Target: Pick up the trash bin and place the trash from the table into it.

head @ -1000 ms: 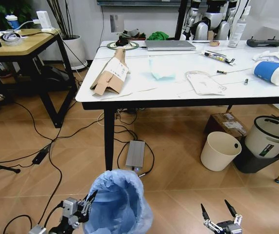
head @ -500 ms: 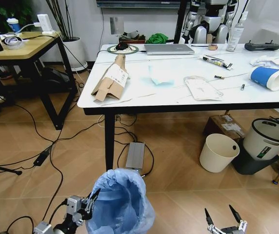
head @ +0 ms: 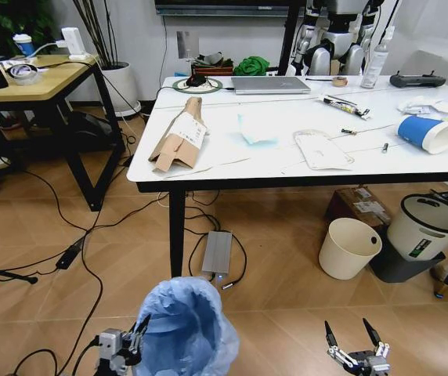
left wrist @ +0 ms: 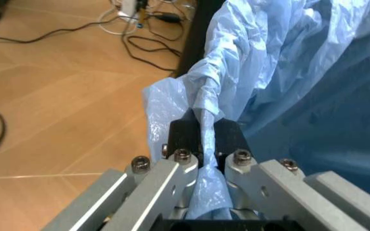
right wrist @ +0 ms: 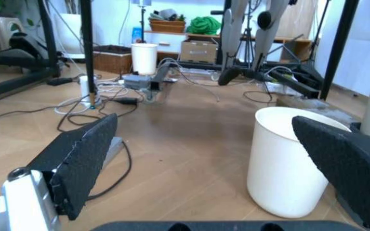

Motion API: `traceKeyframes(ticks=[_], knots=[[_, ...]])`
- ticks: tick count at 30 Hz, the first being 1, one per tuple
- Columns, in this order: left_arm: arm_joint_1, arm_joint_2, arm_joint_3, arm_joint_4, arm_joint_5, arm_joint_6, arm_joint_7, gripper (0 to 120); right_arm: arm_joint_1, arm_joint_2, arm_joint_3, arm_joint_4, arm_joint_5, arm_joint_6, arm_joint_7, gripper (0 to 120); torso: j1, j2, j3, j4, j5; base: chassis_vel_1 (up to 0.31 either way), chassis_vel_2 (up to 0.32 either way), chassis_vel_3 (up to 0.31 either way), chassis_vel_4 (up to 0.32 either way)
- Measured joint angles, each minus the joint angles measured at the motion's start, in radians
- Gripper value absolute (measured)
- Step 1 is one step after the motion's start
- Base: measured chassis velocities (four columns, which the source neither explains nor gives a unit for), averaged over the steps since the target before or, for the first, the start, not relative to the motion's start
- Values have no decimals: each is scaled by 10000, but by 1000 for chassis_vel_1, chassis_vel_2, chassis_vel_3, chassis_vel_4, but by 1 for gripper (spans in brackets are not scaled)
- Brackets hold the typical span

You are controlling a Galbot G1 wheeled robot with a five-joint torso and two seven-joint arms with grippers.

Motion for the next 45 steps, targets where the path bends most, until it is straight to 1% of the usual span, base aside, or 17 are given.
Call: traceKeyframes(ticks=[4,7,10,12,16,18,22,26,30,31,36,37,42,45], knots=[[8,-129,-9,-57,-103,192,-18,0,256,-175,-4,-314,139,-93,73,100,51,140,90,-3,-1,0,0,0,0],[-194,-43,408,8,-131,358,-108,0,346,-191,68,-372,138,-105,84,100,94,294,200,-4,0,0,0,0,0],[-363,132,919,139,-67,460,-222,0,56,-47,238,154,80,-281,110,100,149,443,298,-9,-3,0,0,0,0],[-397,157,1019,179,-37,460,-236,0,15,-29,257,236,137,-321,118,100,159,473,317,-10,-4,0,0,0,0],[-559,192,1671,471,263,230,-288,0,-106,209,352,356,303,-172,115,100,236,684,450,-5,-3,0,0,0,0],[-564,193,1686,476,277,216,-288,0,-122,227,354,373,322,-160,113,100,240,694,456,-5,-3,0,0,0,0],[-759,283,1799,504,244,95,-286,0,-169,561,490,671,459,-134,82,100,315,921,607,-6,-3,0,0,0,0],[-841,378,1820,519,205,98,-287,0,-160,665,521,809,477,-173,80,100,367,1060,696,-6,-2,0,0,0,0],[-863,516,1796,478,91,173,-314,0,-221,677,533,1099,468,-274,82,100,445,1266,824,-6,-4,0,0,0,0],[-863,516,1796,478,91,173,-314,0,-221,677,533,1099,468,-274,82,100,445,1266,824,-6,-4,0,0,0,0],[-834,672,1740,293,-58,291,-360,0,-204,694,526,1164,290,-300,88,100,544,1518,977,-6,-3,0,0,0,0],[-834,672,1740,293,-58,291,-360,0,-204,694,526,1164,290,-300,88,100,544,1518,977,-6,-3,0,0,0,0],[-821,681,1857,224,-75,341,-405,0,-196,692,525,1375,116,-418,113,100,637,1766,1132,-6,-3,0,0,0,0],[-799,689,1884,223,-71,347,-412,0,-197,691,530,1415,106,-436,121,100,663,1830,1170,-6,-3,0,0,0,0]])
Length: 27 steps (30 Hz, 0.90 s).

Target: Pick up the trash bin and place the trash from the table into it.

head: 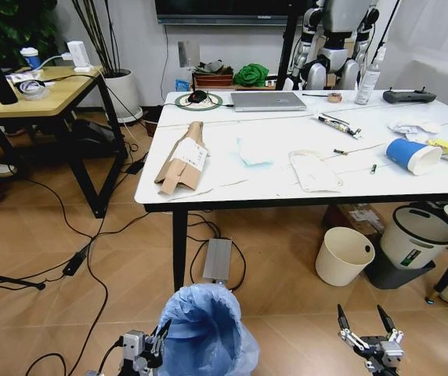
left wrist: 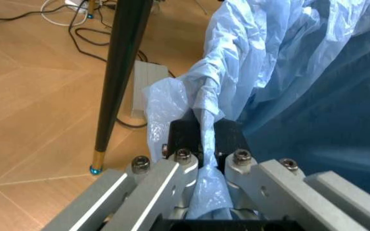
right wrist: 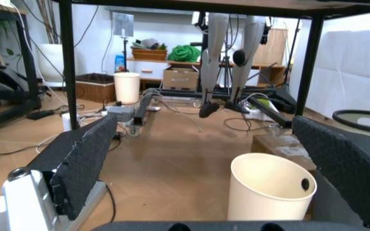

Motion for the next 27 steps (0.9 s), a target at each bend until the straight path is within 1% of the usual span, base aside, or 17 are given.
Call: traceKeyframes(ticks=[3,5,10,12,18,27], knots=[[43,42,-4,-36,0,5,-15,0,-6,-2,26,19,-27,-5,12,100,70,172,101,0,0,0,0,0,0],[47,44,-9,-44,-1,9,-21,0,-6,-2,31,18,-29,-3,13,100,78,192,113,0,0,0,0,0,0],[132,81,-13,-251,-219,189,-175,0,-76,-7,70,60,-33,96,62,100,189,473,284,-1,0,0,0,0,0],[142,87,-12,-262,-233,201,-184,0,-80,-7,71,67,-31,110,73,100,198,497,298,0,0,0,0,0,0],[455,294,-16,-426,-217,243,-240,0,-262,-11,68,143,-32,220,136,100,322,804,480,-1,0,0,0,0,0],[461,232,-180,-656,-262,251,-317,0,-265,-12,46,198,-90,289,134,100,474,1181,708,0,0,0,0,0,0]])
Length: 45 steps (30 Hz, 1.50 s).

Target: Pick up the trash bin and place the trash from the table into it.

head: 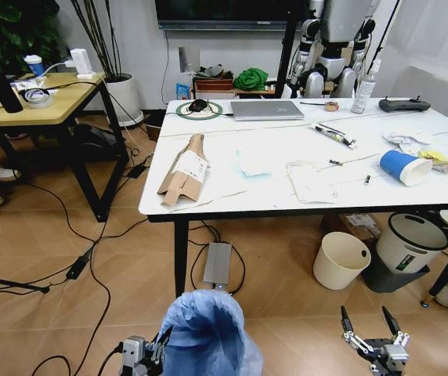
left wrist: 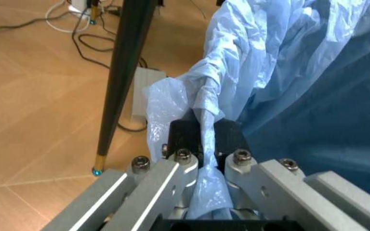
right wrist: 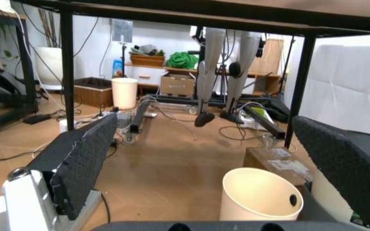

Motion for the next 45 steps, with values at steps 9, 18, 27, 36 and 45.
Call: traceKeyframes(ticks=[9,18,27,36,45], knots=[[69,-129,32,-41,38,0,-5,0,-2,-1,-18,80,-6,-4,-3,100,143,344,200,0,-1,0,0,0,0],[162,-138,-43,-289,50,90,-82,0,68,-1,-42,45,22,-40,-5,100,326,759,428,0,0,0,0,0,0],[190,-156,-56,-325,75,104,-91,0,68,-1,-48,36,42,-50,0,100,416,964,542,0,0,0,0,0,0],[168,-190,-88,-290,77,110,-95,0,46,-1,-49,50,62,-52,2,100,535,1249,712,0,0,0,0,0,0],[143,-208,-111,-251,107,111,-96,0,-349,-1,-136,773,308,-362,66,100,764,1797,1033,-1,1,0,0,0,0]])
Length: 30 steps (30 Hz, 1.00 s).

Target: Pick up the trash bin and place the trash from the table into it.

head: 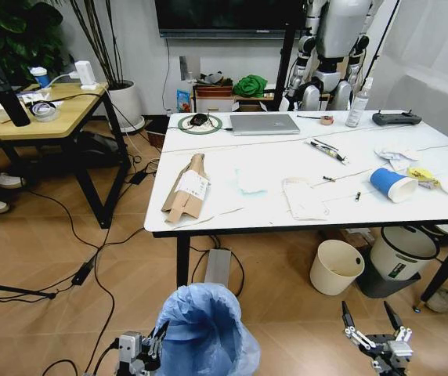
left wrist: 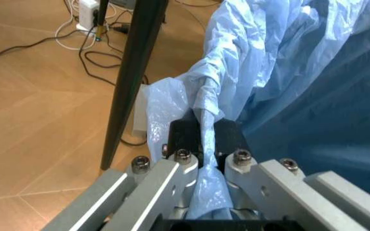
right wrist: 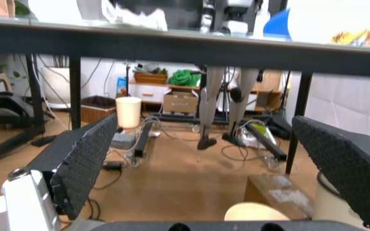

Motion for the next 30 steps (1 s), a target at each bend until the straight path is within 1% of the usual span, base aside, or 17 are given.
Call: traceKeyframes(ticks=[4,5,6,7,8,16,20,24,25,29,30], knots=[[8,10,-64,-26,-26,-10,0,0,-481,0,5,1191,2,-633,285,100,136,313,175,0,-2,0,0,0,0],[8,10,-64,-26,-26,-10,0,0,-481,0,5,1191,2,-633,285,100,136,313,175,0,-2,0,0,0,0],[8,0,-82,-26,-29,-23,1,0,-634,0,-18,1500,-6,-857,380,100,176,401,223,0,-2,0,0,0,0],[7,-11,-84,-26,-31,-26,2,0,-677,0,-28,1581,-23,-917,396,100,191,435,241,1,-3,0,0,0,0],[-4,-35,-82,-26,-31,-31,4,0,-731,0,-44,1682,-169,-982,422,100,238,555,314,1,-3,0,0,0,0],[-2,-65,-115,-59,-30,-38,3,0,-662,0,-59,1357,-279,-625,468,100,420,956,532,1,-1,0,0,0,0],[-3,-80,-114,-65,-10,-38,1,0,-636,0,-62,1325,-277,-598,468,100,490,1115,617,1,-1,0,0,0,0],[-15,-85,-108,-92,-2,-30,-10,0,-591,0,-67,1238,-278,-555,468,100,593,1356,761,1,-1,0,0,0,0],[-15,-85,-108,-92,-2,-30,-10,0,-591,0,-67,1238,-278,-555,468,100,593,1356,761,1,-1,0,0,0,0],[-25,-86,-98,-96,5,-15,-17,0,-564,0,-75,1174,-285,-546,462,100,703,1603,896,1,-1,0,0,0,0],[-25,-86,-98,-96,5,-15,-17,0,-564,0,-75,1174,-285,-546,462,100,703,1603,896,1,-1,0,0,0,0]])
